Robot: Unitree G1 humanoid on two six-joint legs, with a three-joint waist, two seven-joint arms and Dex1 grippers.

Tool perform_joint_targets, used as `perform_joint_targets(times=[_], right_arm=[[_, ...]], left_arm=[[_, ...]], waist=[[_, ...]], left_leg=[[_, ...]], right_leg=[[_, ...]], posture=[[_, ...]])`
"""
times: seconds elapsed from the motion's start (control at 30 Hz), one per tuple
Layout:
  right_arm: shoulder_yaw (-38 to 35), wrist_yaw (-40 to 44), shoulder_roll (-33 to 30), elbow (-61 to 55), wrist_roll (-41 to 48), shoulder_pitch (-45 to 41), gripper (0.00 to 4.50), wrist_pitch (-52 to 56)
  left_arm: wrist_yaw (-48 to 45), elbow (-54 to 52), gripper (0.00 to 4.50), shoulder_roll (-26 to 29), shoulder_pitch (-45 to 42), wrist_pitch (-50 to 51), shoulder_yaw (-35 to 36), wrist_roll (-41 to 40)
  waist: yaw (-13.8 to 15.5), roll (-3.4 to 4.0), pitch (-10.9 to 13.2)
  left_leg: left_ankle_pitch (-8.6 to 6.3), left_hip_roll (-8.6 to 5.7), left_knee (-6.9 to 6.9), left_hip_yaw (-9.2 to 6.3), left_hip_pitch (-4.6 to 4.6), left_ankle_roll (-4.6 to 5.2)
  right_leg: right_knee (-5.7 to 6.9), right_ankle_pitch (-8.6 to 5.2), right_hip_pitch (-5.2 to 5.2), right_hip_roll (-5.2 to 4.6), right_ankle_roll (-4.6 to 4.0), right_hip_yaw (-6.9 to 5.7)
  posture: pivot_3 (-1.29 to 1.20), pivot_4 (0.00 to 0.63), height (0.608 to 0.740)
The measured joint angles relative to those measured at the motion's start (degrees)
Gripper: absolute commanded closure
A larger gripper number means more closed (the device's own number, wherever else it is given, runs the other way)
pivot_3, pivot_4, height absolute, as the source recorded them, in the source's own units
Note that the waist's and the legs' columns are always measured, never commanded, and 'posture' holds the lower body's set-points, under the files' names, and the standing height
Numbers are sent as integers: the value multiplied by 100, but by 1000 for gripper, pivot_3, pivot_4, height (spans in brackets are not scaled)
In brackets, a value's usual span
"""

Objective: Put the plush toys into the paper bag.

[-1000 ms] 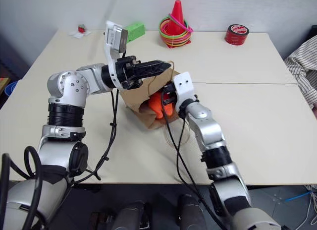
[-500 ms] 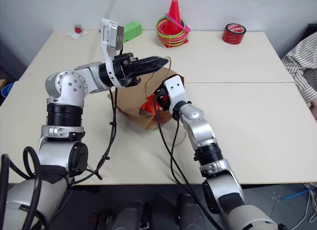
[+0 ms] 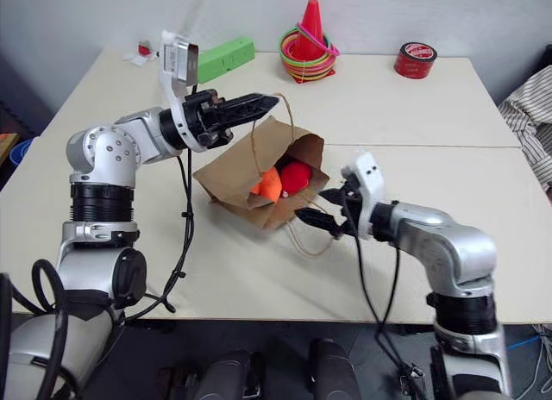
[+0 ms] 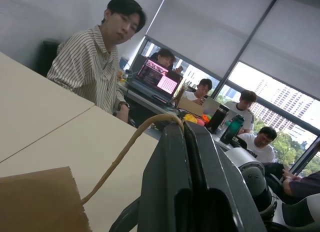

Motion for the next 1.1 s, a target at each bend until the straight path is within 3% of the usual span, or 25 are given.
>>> perform_joint_targets(times=[0.2, 0.27, 0.5, 0.67, 0.87, 1.1], right_arm=[[457, -126, 69, 789, -261, 28, 47, -25], [574, -107, 138, 1003, -329, -24, 423, -218], [627, 177, 384, 1300, -23, -134, 2806, -27], [-654, 212, 535, 713, 1364, 255, 4482, 744], [-1819, -490, 798, 106, 3214, 330, 4482, 1200], [-2416, -1693, 72, -113, 4857, 102, 4482, 751]], left_arm=[[-3, -116, 4500, -22, 1, 12, -38, -6], [-1, -122, 4500, -22, 3, 12, -38, -6], [20, -185, 4500, -10, 7, 46, -39, -7], [-47, -129, 4500, 195, 23, -100, -57, 55], [-241, 148, 4500, 509, 29, -563, -49, 273], [-424, 972, 4500, 526, -171, -1474, -34, 598]], waist=[[-5, 0, 0], [-4, 0, 0], [-2, 0, 0], [75, 0, 0], [75, 0, 0], [92, -1, 1]], left_leg=[[0, 0, 0, 1, 2, -1], [0, 0, 1, 1, 2, -1], [0, 4, 2, -2, 0, -1], [0, 2, 2, -5, -2, -1], [-1, 1, 2, -9, -1, 0], [-3, 0, 0, -8, -5, 4]], right_leg=[[5, 0, -1, 0, 0, 1], [3, 0, 0, 1, 0, 0], [1, 0, 0, 3, 0, -2], [-4, 0, 1, 2, 0, -4], [-5, 0, 4, 0, 0, -7], [-14, 1, 4, -3, 1, -10]], posture=[[0, 150, 740], [0, 150, 740], [0, 150, 740], [0, 150, 740], [0, 150, 740], [0, 150, 740]])
